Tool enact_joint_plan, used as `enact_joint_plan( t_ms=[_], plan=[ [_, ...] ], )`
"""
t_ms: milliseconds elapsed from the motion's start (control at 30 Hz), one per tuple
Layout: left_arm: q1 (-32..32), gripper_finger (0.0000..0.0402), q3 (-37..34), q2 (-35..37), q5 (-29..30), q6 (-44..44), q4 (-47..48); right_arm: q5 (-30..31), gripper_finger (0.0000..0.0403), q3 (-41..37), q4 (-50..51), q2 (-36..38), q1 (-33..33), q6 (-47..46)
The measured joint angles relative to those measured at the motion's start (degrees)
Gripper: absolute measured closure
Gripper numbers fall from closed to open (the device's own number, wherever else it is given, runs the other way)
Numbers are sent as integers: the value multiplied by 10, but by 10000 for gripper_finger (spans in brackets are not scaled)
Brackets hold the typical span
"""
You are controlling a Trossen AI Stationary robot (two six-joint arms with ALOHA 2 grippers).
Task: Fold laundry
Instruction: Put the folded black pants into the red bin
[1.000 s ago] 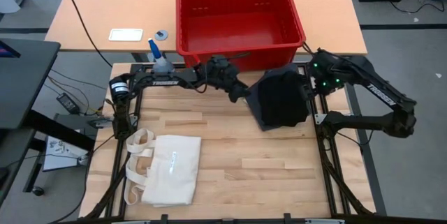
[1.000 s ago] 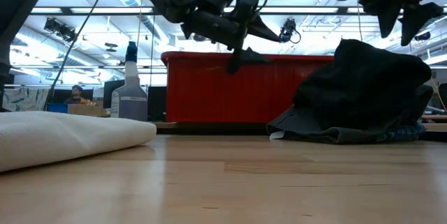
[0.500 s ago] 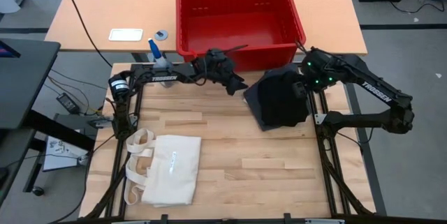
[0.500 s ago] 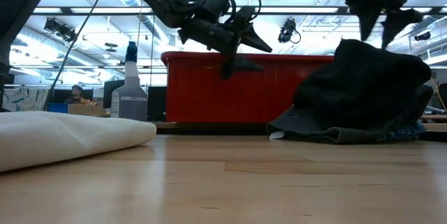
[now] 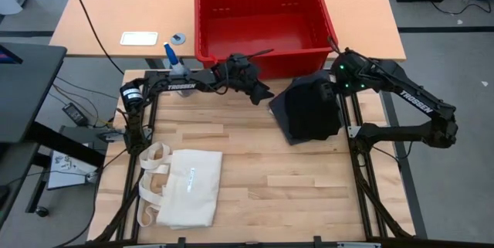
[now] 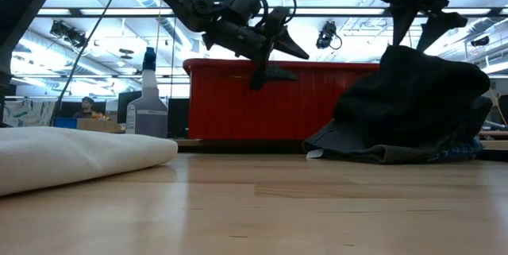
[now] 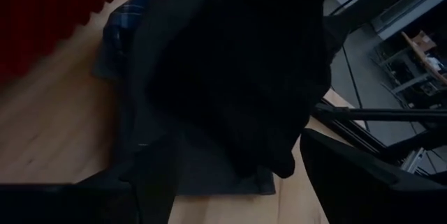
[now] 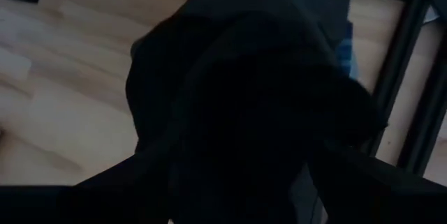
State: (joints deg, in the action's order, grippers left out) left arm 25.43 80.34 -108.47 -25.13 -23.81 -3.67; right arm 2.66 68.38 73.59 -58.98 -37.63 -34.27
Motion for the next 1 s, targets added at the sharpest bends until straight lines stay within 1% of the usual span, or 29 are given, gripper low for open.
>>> enact_joint_plan(
  t_ms=[100,167,233,400,500,633,800,1000],
  plan=[
    [0,113,0,0,0,0,0,7,105,0,-9,0,0,-3],
    [0,113,0,0,0,0,0,-6,105,0,-17,0,0,-12],
    [0,113,0,0,0,0,0,-34,105,0,-22,0,0,-70],
    [0,113,0,0,0,0,0,-79,105,0,-21,0,1,-280],
    [0,113,0,0,0,0,0,-95,105,0,-26,0,11,-344],
    [0,113,0,1,0,0,0,-90,105,0,-31,0,21,-377],
    [0,113,0,1,0,0,0,-76,105,0,-32,0,20,-383],
    [0,113,0,1,0,0,0,-77,105,0,-32,0,20,-388]
  ],
)
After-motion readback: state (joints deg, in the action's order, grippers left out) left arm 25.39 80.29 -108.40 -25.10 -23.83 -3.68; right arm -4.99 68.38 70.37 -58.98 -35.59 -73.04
